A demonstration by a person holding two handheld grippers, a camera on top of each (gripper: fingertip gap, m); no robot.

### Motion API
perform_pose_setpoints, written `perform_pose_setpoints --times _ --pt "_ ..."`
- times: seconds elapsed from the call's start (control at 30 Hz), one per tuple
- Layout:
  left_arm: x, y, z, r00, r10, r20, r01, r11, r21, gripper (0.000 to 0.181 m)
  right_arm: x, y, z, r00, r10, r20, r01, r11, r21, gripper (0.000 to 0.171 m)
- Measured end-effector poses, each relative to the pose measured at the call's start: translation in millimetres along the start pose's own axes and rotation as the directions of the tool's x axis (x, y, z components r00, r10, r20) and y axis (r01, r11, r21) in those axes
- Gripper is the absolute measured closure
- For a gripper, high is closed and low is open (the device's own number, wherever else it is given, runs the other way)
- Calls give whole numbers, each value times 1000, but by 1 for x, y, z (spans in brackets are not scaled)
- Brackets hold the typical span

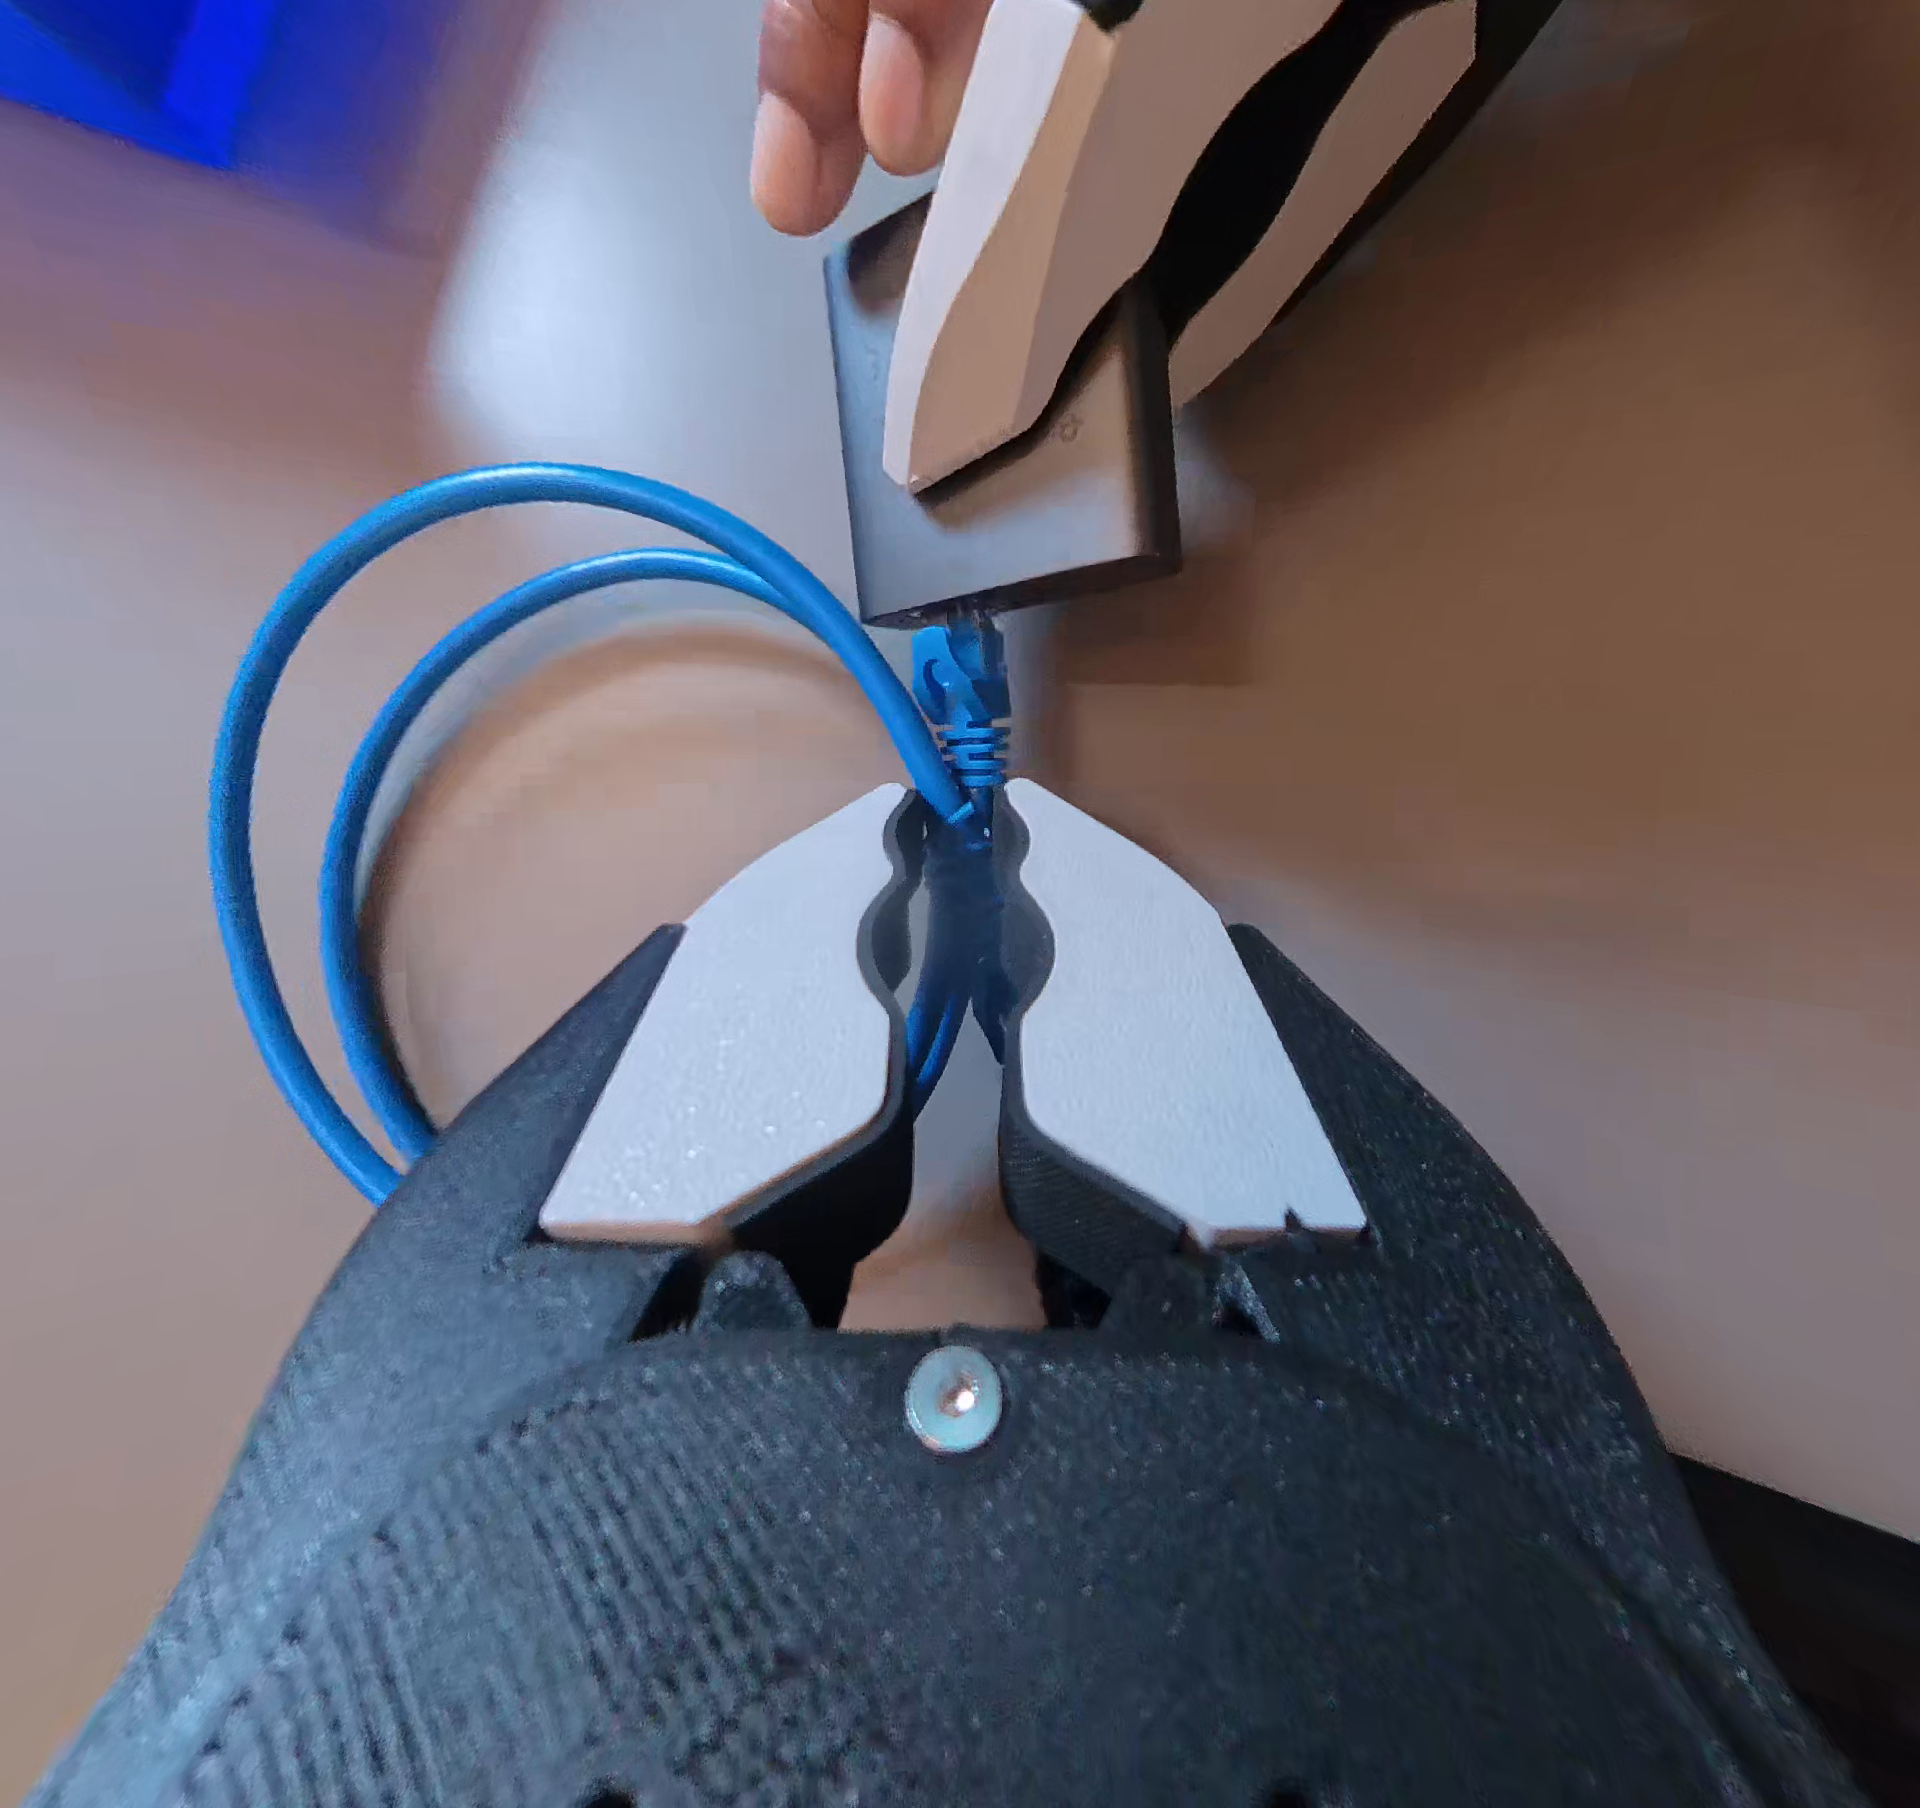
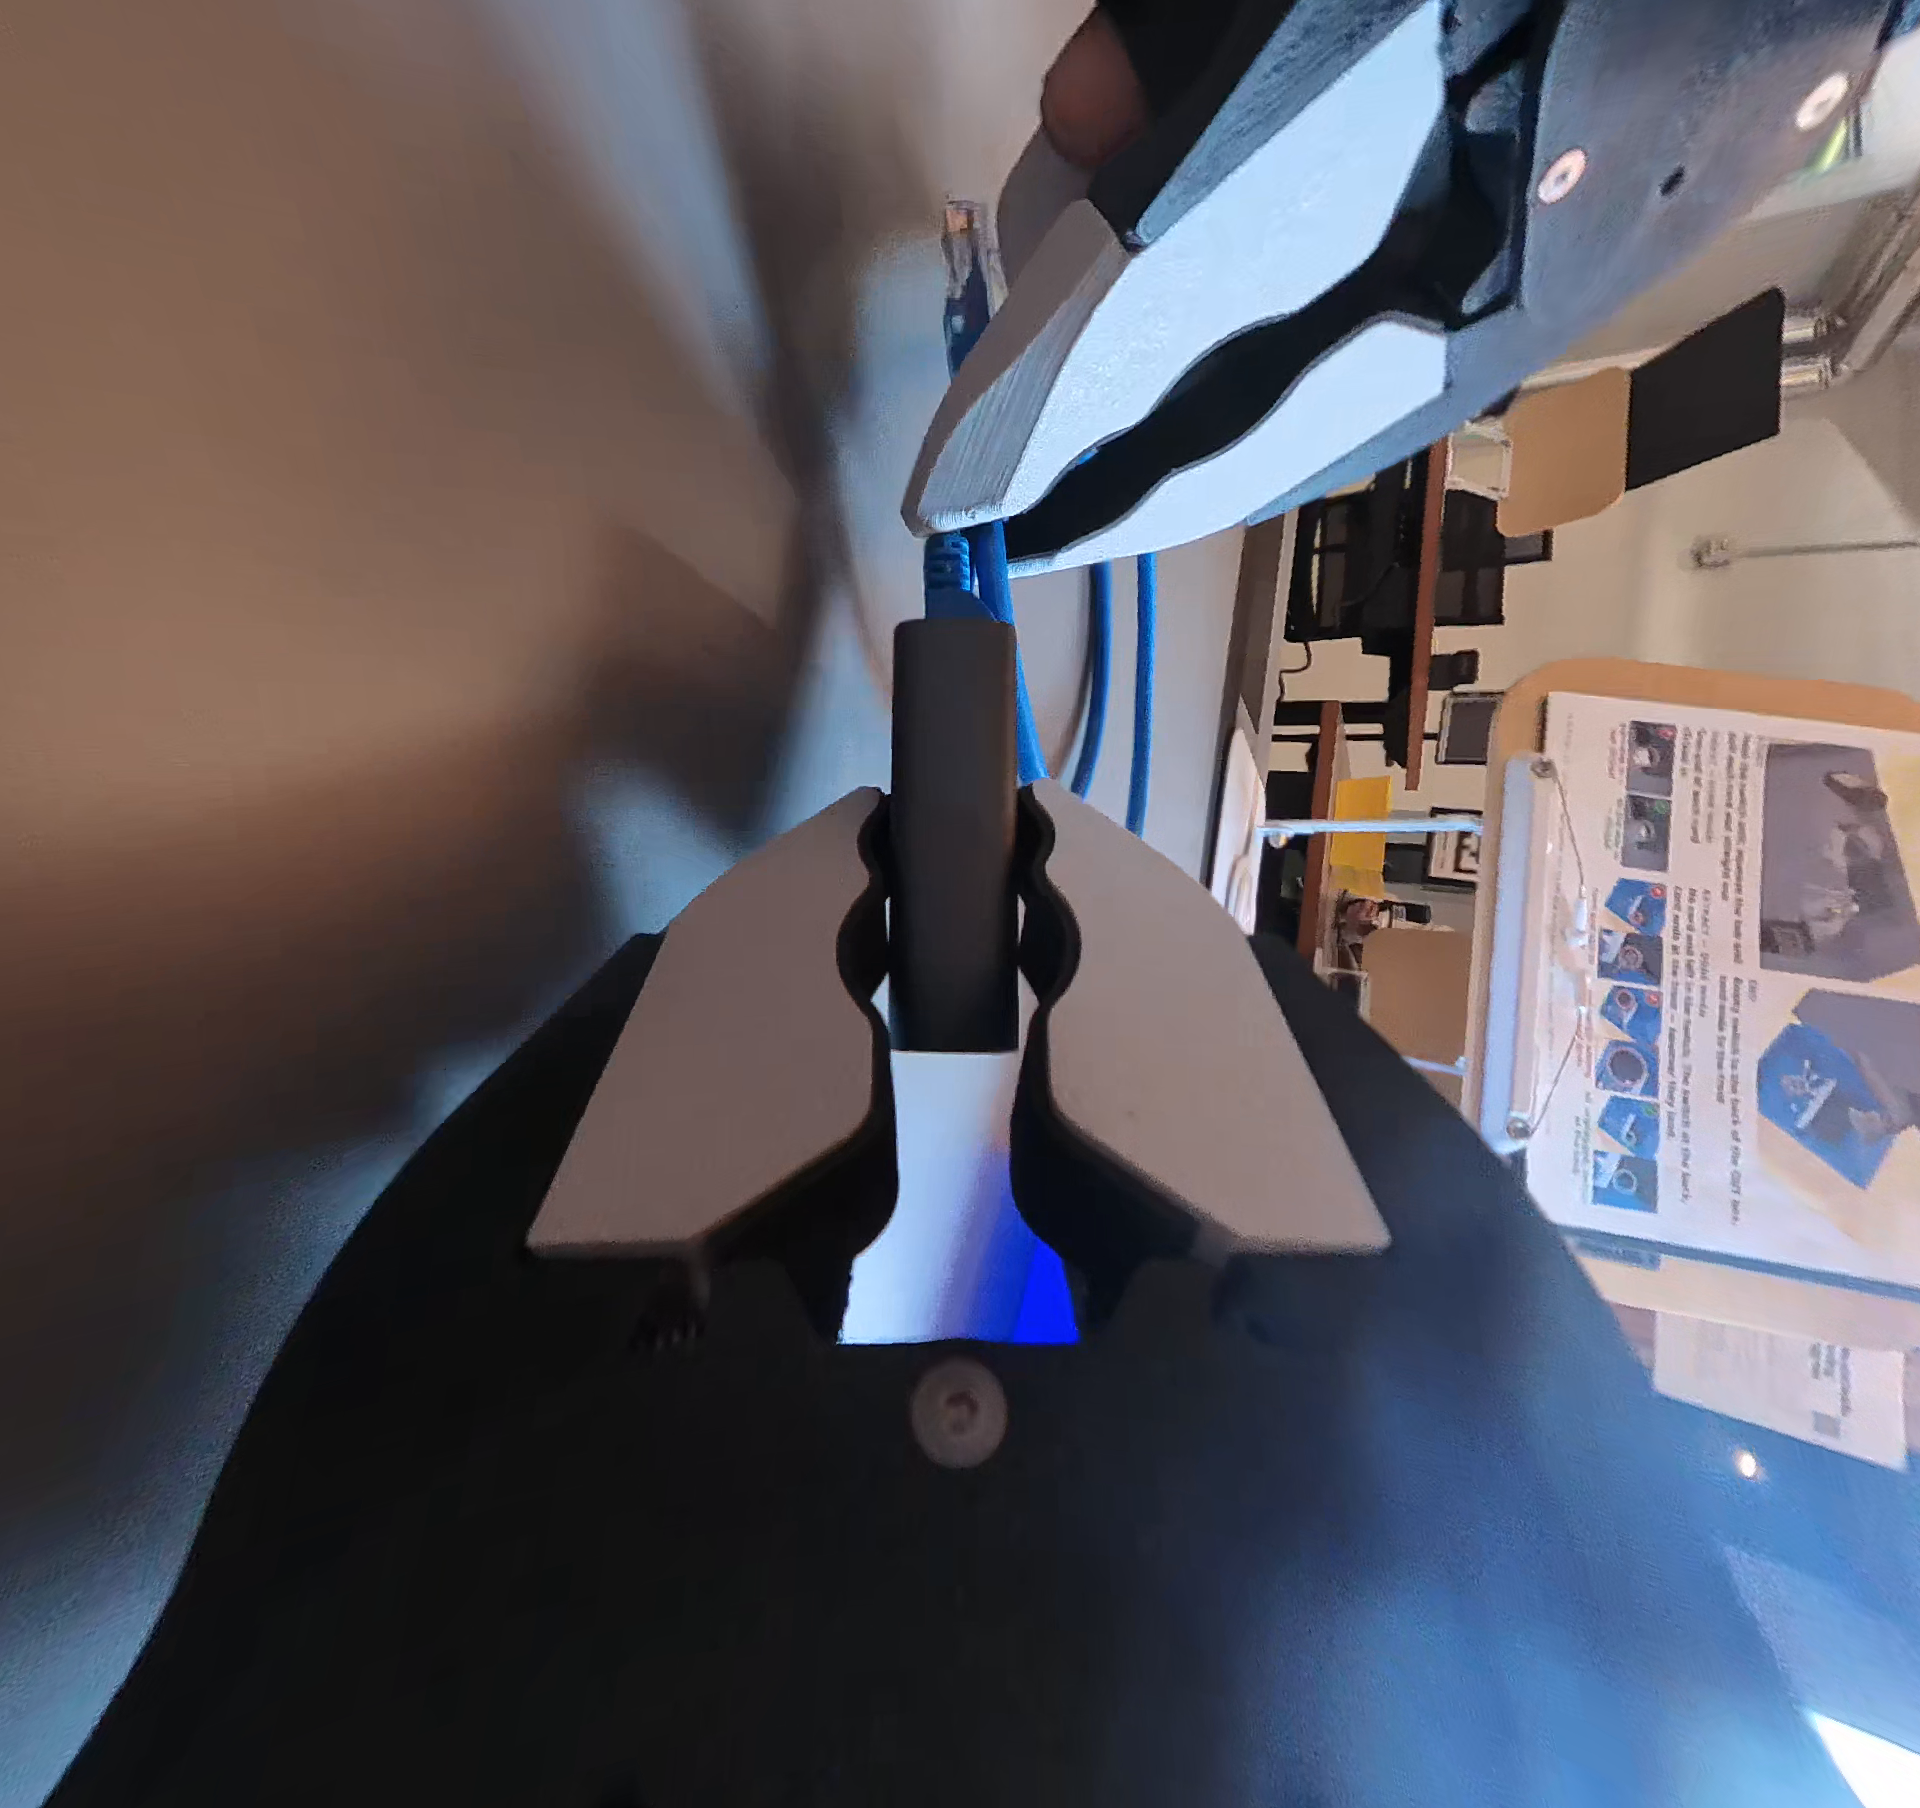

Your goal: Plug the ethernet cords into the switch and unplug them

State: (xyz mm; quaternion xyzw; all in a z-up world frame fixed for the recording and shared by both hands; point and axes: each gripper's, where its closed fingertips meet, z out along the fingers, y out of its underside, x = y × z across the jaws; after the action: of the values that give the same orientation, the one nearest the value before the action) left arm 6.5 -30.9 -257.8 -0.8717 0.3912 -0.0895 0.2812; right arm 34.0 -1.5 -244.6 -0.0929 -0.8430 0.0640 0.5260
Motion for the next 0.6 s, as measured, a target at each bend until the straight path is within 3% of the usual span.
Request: perform_pose_setpoints --times 0.03,0.17,0.37,0.47,0.6 --pt "-5 -3 -3 1000 7 27 -7 1000 26 168 5 2 0 1000 19 -13 -19 1000 -8 150" --pt "-20 -24 -24 990 31 137 -53 986 159 160 23 12 -5 985 169 -40 -169 986 1 150" --pt "-25 -34 -37 964 92 248 -144 969 200 157 24 16 -12 888 456 53 -459 887 50 150" --pt "-28 -38 -44 934 154 322 -219 959 178 156 22 16 -12 850 518 96 -522 853 24 150" --pt "-3 -64 -54 936 213 281 -290 918 271 150 19 17 -11 865 493 98 -489 870 -65 150"
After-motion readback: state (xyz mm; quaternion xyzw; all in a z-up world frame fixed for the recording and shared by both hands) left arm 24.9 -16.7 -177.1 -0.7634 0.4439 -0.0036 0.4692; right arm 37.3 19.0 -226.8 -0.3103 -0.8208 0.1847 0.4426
